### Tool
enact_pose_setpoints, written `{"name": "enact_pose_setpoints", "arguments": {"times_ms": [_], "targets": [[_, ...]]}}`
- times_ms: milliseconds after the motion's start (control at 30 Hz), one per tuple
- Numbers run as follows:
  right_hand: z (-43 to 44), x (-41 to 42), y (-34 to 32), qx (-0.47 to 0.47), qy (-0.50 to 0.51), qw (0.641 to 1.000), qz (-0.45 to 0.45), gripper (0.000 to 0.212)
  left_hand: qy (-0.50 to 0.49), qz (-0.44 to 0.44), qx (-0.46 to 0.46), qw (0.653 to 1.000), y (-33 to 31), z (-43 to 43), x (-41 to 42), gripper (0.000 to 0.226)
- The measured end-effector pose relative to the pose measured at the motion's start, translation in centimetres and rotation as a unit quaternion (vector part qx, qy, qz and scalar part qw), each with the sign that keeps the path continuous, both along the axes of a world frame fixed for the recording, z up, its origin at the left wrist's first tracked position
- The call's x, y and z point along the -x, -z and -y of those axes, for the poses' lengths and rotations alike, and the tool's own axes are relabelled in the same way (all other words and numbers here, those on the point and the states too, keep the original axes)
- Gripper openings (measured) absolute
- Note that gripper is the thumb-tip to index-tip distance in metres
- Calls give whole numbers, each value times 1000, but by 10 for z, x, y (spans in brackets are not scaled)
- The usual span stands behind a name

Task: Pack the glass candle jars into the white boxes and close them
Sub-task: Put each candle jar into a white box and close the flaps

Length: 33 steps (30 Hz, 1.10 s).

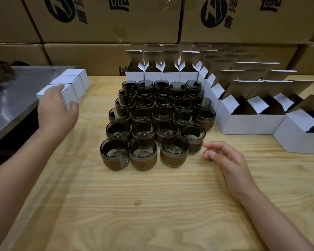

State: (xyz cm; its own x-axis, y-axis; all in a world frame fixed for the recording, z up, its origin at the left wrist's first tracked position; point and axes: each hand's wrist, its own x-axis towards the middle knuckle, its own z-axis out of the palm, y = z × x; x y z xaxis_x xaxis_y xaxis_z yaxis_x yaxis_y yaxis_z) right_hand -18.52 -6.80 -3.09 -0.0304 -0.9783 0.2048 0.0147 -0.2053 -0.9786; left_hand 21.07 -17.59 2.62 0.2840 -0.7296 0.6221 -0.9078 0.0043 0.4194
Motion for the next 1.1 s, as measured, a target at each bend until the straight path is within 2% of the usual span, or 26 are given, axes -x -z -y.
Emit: {"name": "enact_pose_setpoints", "arguments": {"times_ms": [67,133,233,333,467,567,667,767,833,900,967,1100], "targets": [[-1,-1,-2,-2,6,1000,-17,21,92,64,115,987,-11,-25,42,33],[-2,-2,-3,-10,13,999,-29,20,207,99,180,956,-16,-56,89,25],[-3,-4,-5,-18,22,999,-33,18,351,124,204,905,-8,-101,157,19],[-3,-5,-7,-16,25,999,-26,19,428,126,190,874,14,-131,207,15],[-5,-6,-8,-10,48,998,-45,22,462,122,155,865,41,-143,239,10],[-4,-1,-8,11,144,984,-107,22,476,121,136,860,50,-139,242,11],[2,24,-14,54,334,928,-152,30,475,94,122,866,52,-137,240,11],[12,66,-22,60,520,837,-160,60,478,82,108,868,53,-137,242,10],[17,92,-26,23,576,800,-168,80,478,76,100,869,52,-137,242,11],[23,115,-26,-36,577,795,-183,96,477,70,94,871,50,-138,242,12],[29,136,-23,-82,552,806,-198,99,472,67,91,874,50,-137,242,12],[33,157,-18,-115,485,838,-222,75,469,58,81,878,50,-137,242,11]]}}
